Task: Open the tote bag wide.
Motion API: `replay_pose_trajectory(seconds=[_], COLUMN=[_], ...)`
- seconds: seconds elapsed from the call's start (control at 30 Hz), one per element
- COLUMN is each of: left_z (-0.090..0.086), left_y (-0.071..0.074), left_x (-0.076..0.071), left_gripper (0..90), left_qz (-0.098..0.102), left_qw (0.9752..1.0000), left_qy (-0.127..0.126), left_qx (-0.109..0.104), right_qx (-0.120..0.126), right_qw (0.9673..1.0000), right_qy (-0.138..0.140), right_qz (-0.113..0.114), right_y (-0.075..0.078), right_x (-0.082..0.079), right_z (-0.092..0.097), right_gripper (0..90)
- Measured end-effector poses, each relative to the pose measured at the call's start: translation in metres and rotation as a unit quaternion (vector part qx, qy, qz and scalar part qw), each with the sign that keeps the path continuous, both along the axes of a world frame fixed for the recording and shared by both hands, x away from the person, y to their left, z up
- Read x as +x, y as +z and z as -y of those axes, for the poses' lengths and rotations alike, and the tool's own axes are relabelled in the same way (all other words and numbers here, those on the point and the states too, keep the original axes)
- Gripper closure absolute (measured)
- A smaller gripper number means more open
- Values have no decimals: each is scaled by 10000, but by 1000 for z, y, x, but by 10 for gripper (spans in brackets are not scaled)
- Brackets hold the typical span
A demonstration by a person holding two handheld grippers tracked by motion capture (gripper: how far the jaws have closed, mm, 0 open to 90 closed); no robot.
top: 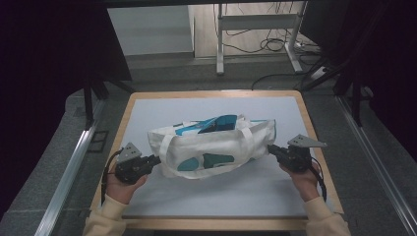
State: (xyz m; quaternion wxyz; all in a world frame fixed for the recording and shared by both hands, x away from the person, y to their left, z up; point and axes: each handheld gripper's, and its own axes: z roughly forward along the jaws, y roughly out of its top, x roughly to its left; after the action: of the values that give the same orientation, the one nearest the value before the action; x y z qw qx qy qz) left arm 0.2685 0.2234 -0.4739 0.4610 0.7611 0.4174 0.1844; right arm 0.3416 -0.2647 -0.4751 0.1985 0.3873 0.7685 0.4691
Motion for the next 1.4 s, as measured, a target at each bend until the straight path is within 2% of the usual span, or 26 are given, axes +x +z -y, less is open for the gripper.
replay_pose_trajectory(seconds=[0.07,0.17,0.4,0.53,0.63,0.93,1.07,1.13,1.17,1.2,1.23,1.3,1.37,1.4], left_z=[2,7,6,7,8,12,10,10,10,10,8,5,-2,-6], left_y=[-3,-11,-17,-23,-31,-41,-41,-40,-39,-39,-36,-30,-20,-14], left_x=[0,2,7,10,15,24,26,25,22,22,19,14,8,4], left_gripper=[842,844,845,846,849,851,844,827,753,687,687,557,527,487], left_qz=[-32,-141,-275,-369,-513,-678,-710,-702,-725,-725,-730,-636,-488,-392], left_qw=[10000,9995,9993,9988,9978,9964,9964,9964,9963,9963,9965,9974,9986,9989], left_qy=[-15,-37,-37,-41,-41,-35,-26,-10,11,11,11,65,165,247], left_qx=[30,274,250,324,426,513,453,468,469,469,415,321,141,39], right_qx=[7,-170,-265,-333,-432,-527,-525,-518,-523,-523,-505,-319,-272,-140], right_qw=[10000,9997,9993,9989,9980,9965,9968,9968,9968,9968,9970,9981,9984,9988], right_qy=[3,-20,-11,-3,13,10,12,-7,-62,-62,-115,-279,-334,-396], right_qz=[-26,-150,-247,-340,-452,-642,-607,-612,-602,-602,-574,-442,-374,-261], right_y=[-3,-12,-18,-23,-29,-37,-36,-36,-34,-34,-33,-25,-22,-12], right_x=[0,2,3,3,3,6,6,6,6,6,5,1,-1,-5], right_z=[0,-2,-4,-4,-6,-9,-9,-8,-7,-7,-6,0,1,5], right_gripper=[857,857,858,859,859,860,851,803,694,694,649,551,492,477])
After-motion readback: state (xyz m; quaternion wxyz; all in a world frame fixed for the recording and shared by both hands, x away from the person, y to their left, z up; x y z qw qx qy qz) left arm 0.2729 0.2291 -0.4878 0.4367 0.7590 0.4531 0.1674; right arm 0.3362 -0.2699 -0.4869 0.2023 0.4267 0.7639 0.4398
